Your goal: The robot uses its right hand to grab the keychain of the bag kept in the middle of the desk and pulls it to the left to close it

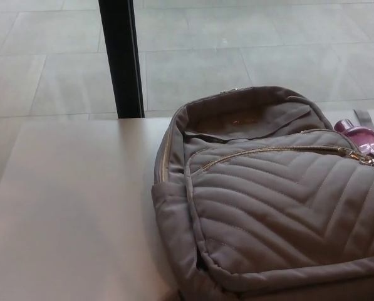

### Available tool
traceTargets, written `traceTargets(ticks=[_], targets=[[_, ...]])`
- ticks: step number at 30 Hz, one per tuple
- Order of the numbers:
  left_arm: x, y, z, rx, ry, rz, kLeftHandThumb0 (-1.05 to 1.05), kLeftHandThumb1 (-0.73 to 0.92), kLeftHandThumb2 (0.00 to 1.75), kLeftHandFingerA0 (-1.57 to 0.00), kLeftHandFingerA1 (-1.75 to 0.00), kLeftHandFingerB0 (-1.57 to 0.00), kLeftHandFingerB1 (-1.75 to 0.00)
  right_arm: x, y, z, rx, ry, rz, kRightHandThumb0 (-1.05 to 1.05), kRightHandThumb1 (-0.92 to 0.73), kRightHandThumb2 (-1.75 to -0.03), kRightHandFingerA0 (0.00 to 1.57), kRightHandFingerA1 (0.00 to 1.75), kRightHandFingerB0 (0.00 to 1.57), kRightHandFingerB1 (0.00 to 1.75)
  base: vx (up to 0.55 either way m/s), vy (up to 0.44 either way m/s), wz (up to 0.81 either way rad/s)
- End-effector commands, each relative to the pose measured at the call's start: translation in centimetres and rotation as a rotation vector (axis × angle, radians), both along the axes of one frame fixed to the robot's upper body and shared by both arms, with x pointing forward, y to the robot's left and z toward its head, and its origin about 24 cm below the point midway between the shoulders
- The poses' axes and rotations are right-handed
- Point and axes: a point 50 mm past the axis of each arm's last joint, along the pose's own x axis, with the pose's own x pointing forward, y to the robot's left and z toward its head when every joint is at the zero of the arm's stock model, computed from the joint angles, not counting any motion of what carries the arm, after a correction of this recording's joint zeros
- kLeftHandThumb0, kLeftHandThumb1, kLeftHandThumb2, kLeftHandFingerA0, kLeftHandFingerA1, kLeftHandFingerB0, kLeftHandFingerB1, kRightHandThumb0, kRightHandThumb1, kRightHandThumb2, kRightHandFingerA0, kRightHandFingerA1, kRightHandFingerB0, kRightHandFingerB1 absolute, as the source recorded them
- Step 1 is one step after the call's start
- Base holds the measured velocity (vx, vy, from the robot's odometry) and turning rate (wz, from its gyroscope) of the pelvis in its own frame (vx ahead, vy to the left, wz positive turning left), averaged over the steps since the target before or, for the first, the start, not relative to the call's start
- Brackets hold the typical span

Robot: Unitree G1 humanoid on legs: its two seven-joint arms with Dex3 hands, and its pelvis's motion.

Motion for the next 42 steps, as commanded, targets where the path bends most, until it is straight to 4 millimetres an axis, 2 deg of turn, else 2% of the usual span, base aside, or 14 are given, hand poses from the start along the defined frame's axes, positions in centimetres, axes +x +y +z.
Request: traceTargets(ticks=[1, 3, 5, 10, 14, 16, 22, 25, 30, 31, 32, 33, 35, 42], targets=[[0.0, 0.7, 0.6, 0.052, 0.019, -0.042, -0.74, 0.92, 0.67, -0.45, -0.65, -0.26, -0.46, -0.7, 0.2, -2.2, -0.062, 0.074, 0.014, -0.48, -0.59, -0.59, 0.79, 1.28, 0.25, 0.30, 0.00, 0.000, 0.00], [-0.1, 0.7, 0.5, 0.054, 0.024, -0.045, -0.74, 0.73, 1.06, -0.44, -0.69, -0.24, -0.55, -0.6, 0.2, -2.3, -0.062, 0.071, 0.004, -0.56, -0.53, -0.79, 0.85, 1.20, 0.21, 0.41, 0.00, 0.000, 0.00], [-0.2, 0.7, 0.5, 0.057, 0.024, -0.049, -0.75, 0.92, 0.67, -0.49, -0.65, -0.28, -0.46, -0.6, 0.1, -2.3, -0.062, 0.072, -0.005, -0.48, -0.62, -0.60, 0.80, 1.36, 0.26, 0.31, 0.00, 0.000, 0.00], [-0.2, 0.6, 0.5, 0.037, 0.008, -0.024, -0.76, 0.72, 1.07, -0.45, -0.70, -0.23, -0.55, -0.6, 0.2, -2.5, -0.045, 0.041, -0.009, -0.46, -0.74, -0.62, 0.87, 1.39, 0.39, 0.34, 0.00, 0.000, 0.00], [-0.2, 0.6, 0.5, 0.032, -0.003, -0.011, -0.74, 0.92, 0.68, -0.47, -0.67, -0.24, -0.46, -0.6, 0.4, -2.7, -0.023, 0.002, 0.000, -0.42, -0.79, -0.66, 0.83, 1.43, 0.47, 0.38, 0.00, 0.000, 0.00], [-0.3, 0.5, 0.4, 0.029, 0.000, -0.013, -0.75, 0.74, 1.07, -0.44, -0.69, -0.22, -0.55, -0.6, 0.4, -2.7, -0.014, -0.010, 0.005, -0.39, -0.81, -0.68, 0.84, 1.48, 0.49, 0.40, 0.00, 0.000, 0.00], [-0.6, 0.4, 0.4, 0.020, -0.003, 0.003, -0.79, 0.75, 1.09, -0.43, -0.68, -0.20, -0.54, -0.4, 1.1, -2.9, 0.008, -0.048, 0.015, -0.26, -0.81, -0.67, 0.76, 1.60, 0.63, 0.46, 0.00, 0.000, 0.00], [-0.6, 0.4, 0.4, 0.023, -0.003, 0.010, -0.81, 0.76, 1.10, -0.44, -0.68, -0.20, -0.53, -0.4, 1.4, -2.7, 0.024, -0.046, 0.018, -0.23, -0.79, -0.71, 0.81, 1.52, 0.76, 0.67, 0.00, 0.000, 0.00], [-0.7, 0.2, 0.3, -0.012, -0.040, 0.063, -0.83, 0.92, 0.71, -0.47, -0.69, -0.22, -0.47, -0.4, 1.5, -2.4, 0.057, -0.113, 0.021, -0.25, -0.72, -0.76, 0.77, 1.75, 0.60, 1.71, 0.00, 0.000, 0.00], [-0.7, 0.1, 0.2, -0.008, -0.035, 0.064, -0.82, 0.77, 1.13, -0.45, -0.69, -0.20, -0.54, -0.3, 1.4, -2.3, 0.081, -0.150, 0.018, -0.22, -0.65, -0.89, 0.80, 1.75, 0.60, 1.68, 0.00, 0.000, 0.00], [-0.7, 0.1, 0.2, -0.009, -0.036, 0.065, -0.84, 0.92, 0.75, -0.46, -0.67, -0.22, -0.45, -0.3, 1.4, -2.3, 0.091, -0.157, 0.013, -0.22, -0.65, -0.89, 0.81, 1.75, 0.58, 1.66, 0.00, 0.000, 0.00], [-0.8, 0.1, 0.2, -0.013, -0.040, 0.066, -0.86, 0.79, 1.14, -0.42, -0.69, -0.18, -0.54, -0.2, 1.4, -2.2, 0.101, -0.168, 0.004, -0.21, -0.65, -0.88, 0.84, 1.75, 0.61, 1.60, 0.00, 0.000, 0.00], [-0.9, 0.0, 0.1, -0.012, -0.041, 0.066, -0.88, 0.80, 1.15, -0.42, -0.69, -0.17, -0.53, -0.2, 1.4, -1.8, 0.108, -0.195, 0.005, -0.20, -0.65, -0.88, 0.86, 1.75, 0.70, 1.36, 0.00, 0.000, 0.00], [-1.2, -0.1, 0.0, -0.015, -0.051, 0.106, -0.87, 0.80, 1.15, -0.43, -0.69, -0.20, -0.54, 0.2, 1.3, -1.1, 0.160, -0.207, -0.015, -0.25, -0.67, -0.94, 0.89, 1.73, 0.72, 1.51, 0.00, 0.000, 0.00]])
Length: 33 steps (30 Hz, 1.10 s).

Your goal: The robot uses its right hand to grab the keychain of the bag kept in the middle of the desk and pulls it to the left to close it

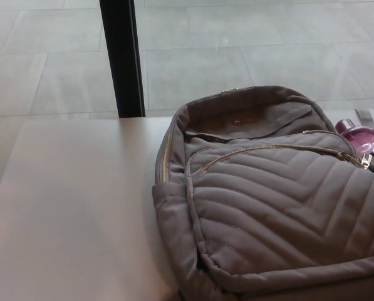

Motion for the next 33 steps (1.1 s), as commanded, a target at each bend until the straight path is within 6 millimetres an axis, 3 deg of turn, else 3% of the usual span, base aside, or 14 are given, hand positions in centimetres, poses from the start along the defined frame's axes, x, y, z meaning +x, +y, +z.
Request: traceTargets(ticks=[1, 7, 9, 12, 13, 14, 16, 17, 22, 23, 25, 28, 29, 33], targets=[[-0.4, 0.0, 0.0, -0.007, -0.013, 0.042, -0.87, 0.80, 1.15, -0.43, -0.69, -0.20, -0.54, 0.1, 0.3, 0.2, 0.059, -0.021, 0.016, -0.25, -0.67, -0.94, 0.89, 1.73, 0.72, 1.51, 0.00, 0.000, 0.00], [-0.5, -0.2, -0.2, 0.001, -0.004, 0.048, -0.88, 0.79, 1.17, -0.48, -0.72, -0.22, -0.56, 0.5, 0.2, 0.8, 0.143, -0.024, -0.005, -0.23, -0.60, -1.00, 0.91, 1.71, 0.75, 1.50, 0.00, 0.000, 0.00], [-0.6, -0.2, -0.2, -0.002, -0.002, 0.056, -0.90, 0.92, 0.77, -0.48, -0.70, -0.24, -0.47, 0.7, 0.3, 1.1, 0.172, -0.034, -0.009, -0.22, -0.57, -1.03, 0.93, 1.68, 0.78, 1.43, 0.00, 0.000, 0.00], [-0.7, -0.1, -0.1, 0.000, -0.002, 0.057, -0.86, 0.78, 1.16, -0.46, -0.71, -0.21, -0.55, 1.1, 0.3, 1.7, 0.212, -0.029, -0.016, -0.23, -0.52, -1.11, 0.91, 1.66, 0.80, 1.43, 0.00, 0.000, 0.00], [-0.7, -0.1, -0.1, -0.001, 0.001, 0.059, -0.88, 0.92, 0.79, -0.47, -0.68, -0.23, -0.46, 1.2, 0.3, 2.0, 0.244, -0.033, -0.020, -0.27, -0.51, -1.13, 1.16, 1.32, 0.93, 1.16, 0.00, 0.000, 0.00], [-0.8, -0.1, -0.1, -0.004, -0.004, 0.062, -0.86, 0.79, 1.16, -0.45, -0.71, -0.20, -0.55, 1.4, 0.3, 2.2, 0.272, -0.036, -0.026, -0.22, -0.45, -1.11, 0.95, 1.68, 0.86, 1.42, 0.00, 0.000, 0.00], [-0.9, -0.1, -0.1, -0.007, -0.005, 0.073, -0.89, 0.80, 1.16, -0.46, -0.71, -0.21, -0.55, 1.6, 0.3, 2.6, 0.323, -0.049, -0.039, -0.21, -0.46, -1.16, 0.90, 1.62, 0.87, 1.35, 0.00, 0.000, 0.00], [-0.9, -0.1, -0.1, -0.003, -0.003, 0.071, -0.89, 0.92, 0.78, -0.48, -0.68, -0.25, -0.47, 1.7, 0.3, 2.8, 0.344, -0.055, -0.048, -0.19, -0.47, -1.17, 0.91, 1.62, 0.89, 1.35, 0.00, 0.000, 0.00], [-0.8, 0.0, 0.0, -0.008, -0.020, 0.074, -0.90, 0.92, 0.79, -0.46, -0.70, -0.25, -0.50, 2.1, 0.3, 3.6, 0.399, -0.054, -0.074, -0.15, -0.50, -1.10, 0.93, 1.61, 0.90, 1.34, 0.00, 0.000, 0.00], [-0.8, 0.0, 0.0, -0.003, -0.012, 0.072, -0.86, 0.80, 1.16, -0.43, -0.69, -0.21, -0.54, 2.2, 0.4, 3.8, 0.402, -0.062, -0.061, -0.13, -0.48, -1.12, 0.92, 1.64, 0.89, 1.37, 0.00, 0.000, 0.00], [-0.9, 0.0, 0.0, 0.000, -0.011, 0.074, -0.87, 0.92, 0.80, -0.46, -0.68, -0.25, -0.47, 2.3, 0.6, 3.9, 0.404, -0.062, -0.060, -0.13, -0.48, -1.13, 0.92, 1.64, 0.89, 1.38, 0.00, 0.000, 0.00], [-0.9, 0.0, 0.0, -0.004, -0.014, 0.076, -0.86, 0.80, 1.16, -0.44, -0.71, -0.22, -0.56, 2.6, 0.8, 4.3, 0.391, -0.072, -0.049, -0.17, -0.48, -1.17, 0.92, 1.64, 0.86, 1.35, 0.00, 0.000, 0.00], [-0.9, 0.0, 0.0, -0.006, -0.014, 0.078, -0.88, 0.92, 0.80, -0.43, -0.69, -0.23, -0.46, 2.6, 0.8, 4.4, 0.386, -0.077, -0.045, -0.17, -0.47, -1.17, 0.92, 1.65, 0.87, 1.35, 0.00, 0.000, 0.00], [-0.9, -0.1, 0.0, -0.002, -0.013, 0.073, -0.90, 0.92, 0.80, -0.47, -0.68, -0.26, -0.47, 2.7, 1.1, 4.6, 0.391, -0.083, -0.026, -0.16, -0.48, -1.17, 0.93, 1.64, 0.88, 1.32, 0.00, 0.000, 0.00]])
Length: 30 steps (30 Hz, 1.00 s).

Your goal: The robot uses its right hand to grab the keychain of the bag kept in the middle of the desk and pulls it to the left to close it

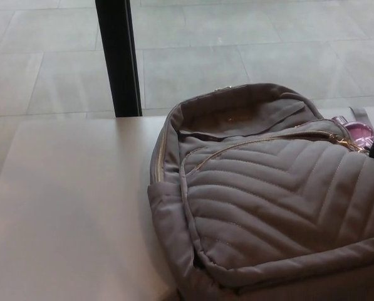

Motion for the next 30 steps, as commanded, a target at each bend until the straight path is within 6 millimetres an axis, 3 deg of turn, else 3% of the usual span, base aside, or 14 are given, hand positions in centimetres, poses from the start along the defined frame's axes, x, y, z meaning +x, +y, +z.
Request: traceTargets(ticks=[1, 3, 6, 11, 12, 13, 14, 15, 17, 22, 23, 24, 28, 30], targets=[[-0.5, 0.1, 0.1, 0.002, 0.015, 0.022, -0.90, 0.81, 1.18, -0.50, -0.73, -0.26, -0.57, 0.6, 0.6, 2.1, 0.063, -0.081, 0.033, -0.17, -0.50, -1.15, 0.93, 1.64, 0.89, 1.31, 0.00, 0.000, 0.00], [-0.5, 0.1, 0.1, -0.003, 0.013, 0.023, -0.91, 0.92, 0.80, -0.48, -0.69, -0.24, -0.47, 0.6, 0.5, 2.1, 0.066, -0.075, 0.039, -0.18, -0.52, -1.13, 0.93, 1.65, 0.89, 1.30, 0.00, 0.000, 0.00], [-0.5, 0.1, 0.1, -0.012, 0.003, 0.030, -0.90, 0.80, 1.17, -0.42, -0.71, -0.21, -0.55, 0.6, 0.4, 2.3, 0.057, -0.073, 0.048, -0.17, -0.50, -1.16, 0.94, 1.65, 0.88, 1.32, 0.00, 0.000, 0.00], [-0.5, 0.2, 0.1, 0.001, 0.014, 0.028, -0.88, 0.92, 0.80, -0.50, -0.69, -0.25, -0.47, 0.6, 0.2, 2.7, 0.019, -0.023, 0.071, -0.19, -0.54, -1.17, 1.18, 1.32, 0.96, 1.14, 0.00, 0.000, 0.00], [-0.5, 0.2, 0.1, 0.001, 0.017, 0.028, -0.90, 0.92, 0.80, -0.47, -0.68, -0.26, -0.49, 0.5, 0.1, 2.8, 0.007, -0.004, 0.079, -0.15, -0.53, -1.14, 0.93, 1.65, 0.86, 1.35, 0.00, 0.000, 0.00], [-0.5, 0.3, 0.2, 0.015, 0.028, 0.014, -0.88, 0.82, 1.18, -0.49, -0.71, -0.24, -0.55, 0.5, -0.2, 3.0, -0.010, 0.041, 0.086, -0.17, -0.56, -1.13, 0.92, 1.63, 0.85, 1.35, 0.00, 0.000, 0.00], [-0.5, 0.3, 0.2, 0.011, 0.025, 0.020, -0.88, 0.92, 0.80, -0.49, -0.66, -0.26, -0.46, 0.5, -0.3, 3.1, -0.023, 0.054, 0.089, -0.16, -0.55, -1.14, 0.92, 1.63, 0.85, 1.37, 0.00, 0.000, 0.00], [-0.5, 0.3, 0.2, 0.006, 0.025, 0.031, -0.88, 0.80, 1.17, -0.48, -0.70, -0.24, -0.55, 0.5, -0.4, 3.3, -0.051, 0.071, 0.084, -0.17, -0.55, -1.12, 0.91, 1.63, 0.84, 1.38, 0.00, 0.000, 0.00], [-0.4, 0.3, 0.2, 0.008, 0.022, 0.008, -0.90, 0.92, 0.79, -0.47, -0.67, -0.25, -0.47, 0.4, -0.7, 3.8, -0.072, 0.086, 0.094, -0.15, -0.53, -1.11, 0.92, 1.65, 0.83, 1.44, 0.00, 0.000, 0.00], [-0.3, 0.3, 0.2, 0.015, 0.024, 0.005, -0.88, 0.92, 0.80, -0.47, -0.67, -0.25, -0.47, 0.6, -1.0, 4.6, -0.133, 0.127, 0.106, -0.15, -0.50, -1.18, 0.93, 1.64, 0.84, 1.45, 0.00, 0.000, 0.00], [-0.3, 0.3, 0.2, 0.006, 0.019, 0.018, -0.86, 0.79, 1.16, -0.44, -0.70, -0.21, -0.55, 0.8, -1.0, 4.8, -0.151, 0.139, 0.096, -0.16, -0.52, -1.17, 0.93, 1.63, 0.83, 1.43, 0.00, 0.000, 0.00], [-0.4, 0.3, 0.2, 0.008, 0.019, 0.020, -0.90, 0.92, 0.78, -0.47, -0.69, -0.25, -0.48, 0.8, -1.0, 5.0, -0.155, 0.147, 0.094, -0.15, -0.53, -1.15, 0.93, 1.64, 0.84, 1.41, 0.00, 0.000, 0.00], [-0.4, 0.4, 0.2, 0.011, 0.022, 0.017, -0.88, 0.80, 1.16, -0.49, -0.71, -0.24, -0.56, 1.1, -1.2, 5.8, -0.194, 0.164, 0.086, -0.15, -0.53, -1.17, 0.94, 1.61, 0.84, 1.38, 0.00, 0.000, 0.00], [-0.4, 0.4, 0.2, 0.005, 0.023, 0.015, -0.90, 0.92, 0.78, -0.46, -0.67, -0.23, -0.46, 1.2, -1.3, 6.3, -0.193, 0.165, 0.080, -0.16, -0.52, -1.19, 0.94, 1.61, 0.84, 1.38, 0.00, 0.000, 0.00]])
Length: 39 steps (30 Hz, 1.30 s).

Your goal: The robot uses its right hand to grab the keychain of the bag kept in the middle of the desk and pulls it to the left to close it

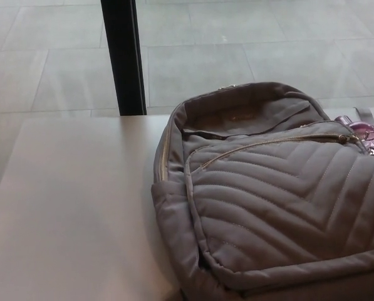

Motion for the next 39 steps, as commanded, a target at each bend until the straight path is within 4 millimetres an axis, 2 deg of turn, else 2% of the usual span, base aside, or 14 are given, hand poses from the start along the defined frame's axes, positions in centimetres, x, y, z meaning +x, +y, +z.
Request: traceTargets(ticks=[1, 2, 5, 6, 9, 12, 13, 23, 26, 27, 28, 29, 30, 39], targets=[[-0.5, 0.4, 0.3, 0.005, 0.020, 0.014, -0.89, 0.92, 0.79, -0.47, -0.67, -0.23, -0.46, 0.1, -0.7, 1.3, -0.023, 0.041, -0.021, -0.17, -0.51, -1.21, 0.94, 1.61, 0.85, 1.37, 0.00, 0.000, 0.00], [-0.5, 0.4, 0.2, 0.001, 0.018, 0.023, -0.90, 0.80, 1.16, -0.44, -0.70, -0.21, -0.55, 0.2, -0.7, 1.3, -0.014, 0.047, -0.025, -0.16, -0.49, -1.24, 0.94, 1.62, 0.85, 1.39, 0.00, 0.000, 0.00], [-0.5, 0.2, 0.2, -0.011, 0.016, 0.013, -0.90, 0.81, 1.17, -0.43, -0.71, -0.19, -0.55, 0.2, -0.4, 1.2, -0.001, 0.049, -0.024, -0.15, -0.49, -1.24, 0.95, 1.62, 0.86, 1.40, 0.00, 0.000, 0.00], [-0.5, 0.2, 0.1, -0.009, 0.017, 0.019, -0.90, 0.92, 0.79, -0.47, -0.70, -0.24, -0.47, 0.3, -0.2, 1.0, 0.001, 0.044, -0.015, -0.15, -0.48, -1.24, 0.93, 1.64, 0.84, 1.42, 0.00, 0.000, 0.00], [-0.6, 0.1, 0.1, -0.008, 0.019, 0.026, -0.91, 0.79, 1.16, -0.47, -0.71, -0.23, -0.56, 0.3, 0.3, 0.6, -0.007, 0.041, 0.005, -0.18, -0.51, -1.17, 0.91, 1.70, 0.79, 1.48, 0.00, 0.000, 0.00], [-0.6, 0.2, 0.1, -0.010, 0.018, 0.025, -0.89, 0.80, 1.17, -0.48, -0.72, -0.21, -0.56, 0.4, 1.0, -0.1, 0.005, 0.040, 0.037, -0.19, -0.51, -1.19, 0.89, 1.71, 0.77, 1.51, 0.00, 0.000, 0.00], [-0.6, 0.2, 0.1, -0.008, 0.018, 0.025, -0.90, 0.92, 0.78, -0.49, -0.70, -0.24, -0.48, 0.5, 1.2, -0.3, 0.013, 0.042, 0.034, -0.23, -0.53, -1.17, 0.88, 1.72, 0.75, 1.52, 0.00, 0.000, 0.00], [-0.8, 0.2, 0.1, -0.013, 0.024, 0.029, -0.91, 0.92, 0.78, -0.48, -0.72, -0.23, -0.48, 0.5, 4.9, -5.9, 0.271, 0.047, -0.045, -0.19, -0.53, -1.13, 0.84, 1.69, 0.77, 1.41, 0.00, 0.000, 0.00], [-0.9, 0.0, 0.0, -0.012, 0.031, 0.034, -0.89, 0.92, 0.78, -0.45, -0.70, -0.22, -0.48, 0.4, 6.6, -8.1, 0.331, 0.044, -0.068, -0.21, -0.53, -1.14, 0.83, 1.73, 0.75, 1.54, 0.00, 0.000, 0.00], [-1.0, 0.0, 0.0, -0.013, 0.029, 0.028, -0.88, 0.79, 1.16, -0.44, -0.71, -0.21, -0.56, 0.5, 7.2, -8.6, 0.354, 0.036, -0.072, -0.22, -0.52, -1.18, 0.86, 1.75, 0.75, 1.57, 0.00, 0.000, 0.00], [-0.9, 0.0, 0.0, -0.013, 0.030, 0.027, -0.88, 0.79, 1.16, -0.44, -0.71, -0.21, -0.56, 0.4, 7.2, -8.6, 0.354, 0.035, -0.075, -0.22, -0.52, -1.18, 0.86, 1.75, 0.75, 1.57, 0.00, 0.000, 0.00], [-0.9, 0.0, 0.0, -0.017, 0.026, 0.026, -0.92, 0.92, 0.78, -0.45, -0.72, -0.22, -0.50, 0.8, 8.0, -8.6, 0.385, 0.031, -0.088, -0.21, -0.52, -1.16, 0.89, 1.75, 0.75, 1.62, 0.00, 0.000, 0.00], [-1.0, 0.0, 0.0, -0.020, 0.026, 0.025, -0.93, 0.80, 1.17, -0.43, -0.71, -0.20, -0.56, 0.9, 8.4, -8.5, 0.399, 0.028, -0.100, -0.19, -0.52, -1.12, 0.87, 1.75, 0.72, 1.65, 0.00, 0.000, 0.00], [-0.9, 0.2, 0.1, -0.013, 0.029, 0.020, -0.93, 0.80, 1.17, -0.43, -0.71, -0.20, -0.56, 0.8, 8.4, -8.8, 0.408, 0.029, -0.125, -0.19, -0.52, -1.12, 0.87, 1.75, 0.72, 1.65, 0.00, 0.000, 0.00]])
